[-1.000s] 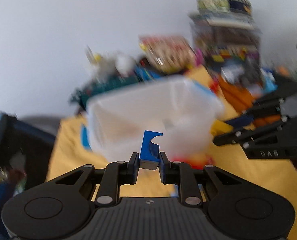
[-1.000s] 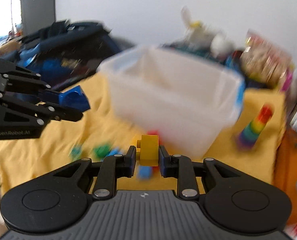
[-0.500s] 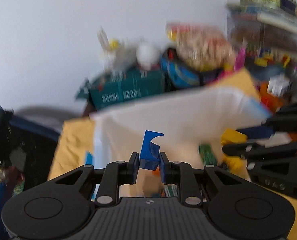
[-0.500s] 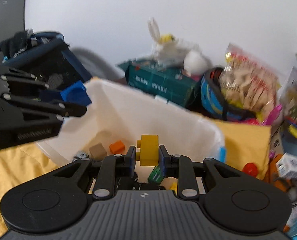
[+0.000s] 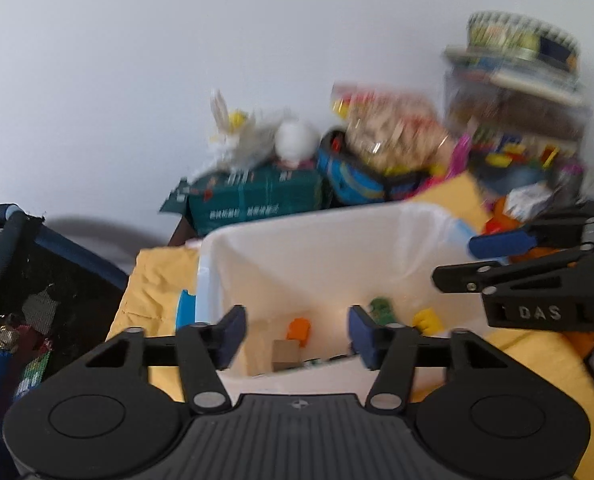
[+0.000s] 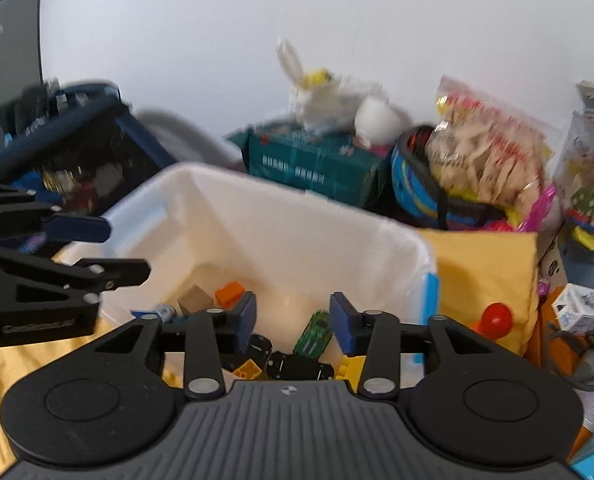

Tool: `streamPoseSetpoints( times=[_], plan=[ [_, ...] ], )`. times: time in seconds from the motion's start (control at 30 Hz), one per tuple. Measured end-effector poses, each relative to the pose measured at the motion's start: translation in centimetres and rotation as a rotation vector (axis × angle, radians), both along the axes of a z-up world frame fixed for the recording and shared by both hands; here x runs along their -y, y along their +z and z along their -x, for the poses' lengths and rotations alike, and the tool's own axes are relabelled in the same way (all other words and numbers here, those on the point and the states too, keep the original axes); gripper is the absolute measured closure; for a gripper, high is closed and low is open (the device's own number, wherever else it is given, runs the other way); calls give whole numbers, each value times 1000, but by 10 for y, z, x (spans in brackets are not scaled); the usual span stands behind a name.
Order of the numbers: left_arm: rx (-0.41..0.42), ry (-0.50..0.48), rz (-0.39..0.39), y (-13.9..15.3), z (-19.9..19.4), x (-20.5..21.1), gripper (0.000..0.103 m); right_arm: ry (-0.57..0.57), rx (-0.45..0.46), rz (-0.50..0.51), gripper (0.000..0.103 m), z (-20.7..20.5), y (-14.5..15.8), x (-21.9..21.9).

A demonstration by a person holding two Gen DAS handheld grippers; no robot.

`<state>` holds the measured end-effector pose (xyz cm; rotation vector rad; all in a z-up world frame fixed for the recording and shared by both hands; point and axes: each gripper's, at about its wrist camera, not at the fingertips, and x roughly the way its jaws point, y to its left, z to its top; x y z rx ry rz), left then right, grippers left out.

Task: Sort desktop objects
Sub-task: 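Carry both bricks over the bin and open both grippers, then grasp a green Duplo brick with the left gripper while the right grasps a blue Duplo brick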

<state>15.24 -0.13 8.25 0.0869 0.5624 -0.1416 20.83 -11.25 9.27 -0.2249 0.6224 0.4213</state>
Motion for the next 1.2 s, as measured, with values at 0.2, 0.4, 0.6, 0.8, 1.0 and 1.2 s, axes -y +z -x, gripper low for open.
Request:
streamPoseSetpoints(
  times=[0.2, 0.4, 0.6, 0.8, 1.0, 1.2],
  plan=[
    [-17, 22, -60, -33, 65, -3, 31, 54, 52, -78, 55, 49, 11, 21],
    [-249, -7, -65, -102, 94, 5, 35, 62, -82, -66, 55, 87, -39, 26],
    [-317, -49, -56, -128, 95, 16, 49, 48, -242, -36, 56, 110, -87, 27],
    [-352, -130, -42, -131, 101, 20, 69, 51, -257, -17, 56, 120, -96, 22],
    [-384, -227, -21, -132, 119, 24, 69, 99, -185, 28, 55, 121, -92, 6],
    [-327, -212, -49, -129, 135, 18, 67, 146, -208, -10, 63, 107, -96, -22]
  ],
)
